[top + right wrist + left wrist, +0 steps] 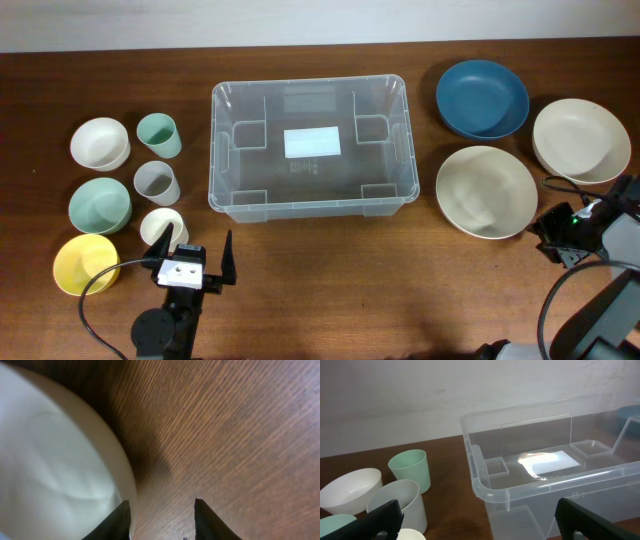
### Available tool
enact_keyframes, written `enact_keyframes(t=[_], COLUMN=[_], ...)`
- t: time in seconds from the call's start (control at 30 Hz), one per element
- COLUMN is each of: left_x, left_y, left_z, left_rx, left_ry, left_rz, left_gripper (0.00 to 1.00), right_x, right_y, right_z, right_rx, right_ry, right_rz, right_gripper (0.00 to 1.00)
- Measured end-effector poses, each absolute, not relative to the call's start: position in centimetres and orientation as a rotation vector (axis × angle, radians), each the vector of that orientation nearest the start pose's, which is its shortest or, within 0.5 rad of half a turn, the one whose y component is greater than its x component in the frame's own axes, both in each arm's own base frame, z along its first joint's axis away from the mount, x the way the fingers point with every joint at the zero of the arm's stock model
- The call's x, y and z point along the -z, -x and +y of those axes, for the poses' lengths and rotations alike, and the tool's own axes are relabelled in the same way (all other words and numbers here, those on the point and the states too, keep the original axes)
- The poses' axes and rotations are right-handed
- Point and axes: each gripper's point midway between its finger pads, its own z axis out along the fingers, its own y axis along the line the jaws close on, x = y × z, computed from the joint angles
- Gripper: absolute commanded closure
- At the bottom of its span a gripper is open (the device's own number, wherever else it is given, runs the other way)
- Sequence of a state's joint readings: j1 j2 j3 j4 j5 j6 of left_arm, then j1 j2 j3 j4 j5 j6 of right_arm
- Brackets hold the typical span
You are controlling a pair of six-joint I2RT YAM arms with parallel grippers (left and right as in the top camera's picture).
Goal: Pack container
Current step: 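Grip the cream bowl's rim with the right gripper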
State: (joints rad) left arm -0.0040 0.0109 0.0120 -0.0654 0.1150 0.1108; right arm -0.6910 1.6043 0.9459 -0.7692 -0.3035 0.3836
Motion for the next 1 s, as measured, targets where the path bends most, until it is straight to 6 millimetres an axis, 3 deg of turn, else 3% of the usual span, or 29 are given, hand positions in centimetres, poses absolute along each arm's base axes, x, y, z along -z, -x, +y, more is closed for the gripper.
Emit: enact_keyframes(t=[0.23,0.37,0.7,0.77,0.87,0.93,1.0], left_x=[-16.1,-16.1,-16.1,-16.1,-16.1,-16.1,-16.1], left_y=[-24.5,-24.5,-24.5,-24.5,-24.5,-24.5,-24.5], left_z=[-2.1,-2.1,-2.1,-2.1,-2.1,-2.1,-2.1], left_rx=[0.012,0.012,0.012,0.012,0.012,0.012,0.012], left_ry=[-0.182,-0.182,-0.182,-0.182,-0.182,-0.182,-0.182], left_rz=[1.625,1.625,1.625,1.625,1.625,1.625,1.625], left_gripper=[0.01,0.01,0.01,0.01,0.01,0.01,0.01], right_x=[-3.7,-3.8,-4.1,-5.0,-7.1,-9.1,-10.0], right_y=[-27.5,-28.8,-29.3,-29.3,-29.8,-30.3,-30.4], right_z=[-14.5,-12.8,-11.8,-11.8,-11.6,-11.1,-10.8], right_rx=[-0.401,-0.408,-0.430,-0.427,-0.445,-0.473,-0.485], right_ry=[-1.392,-1.296,-1.264,-1.251,-1.182,-1.108,-1.072], right_rz=[2.529,2.569,2.579,2.562,2.513,2.469,2.454], right_gripper=[0.61,0.61,0.62,0.56,0.29,0.27,0.27])
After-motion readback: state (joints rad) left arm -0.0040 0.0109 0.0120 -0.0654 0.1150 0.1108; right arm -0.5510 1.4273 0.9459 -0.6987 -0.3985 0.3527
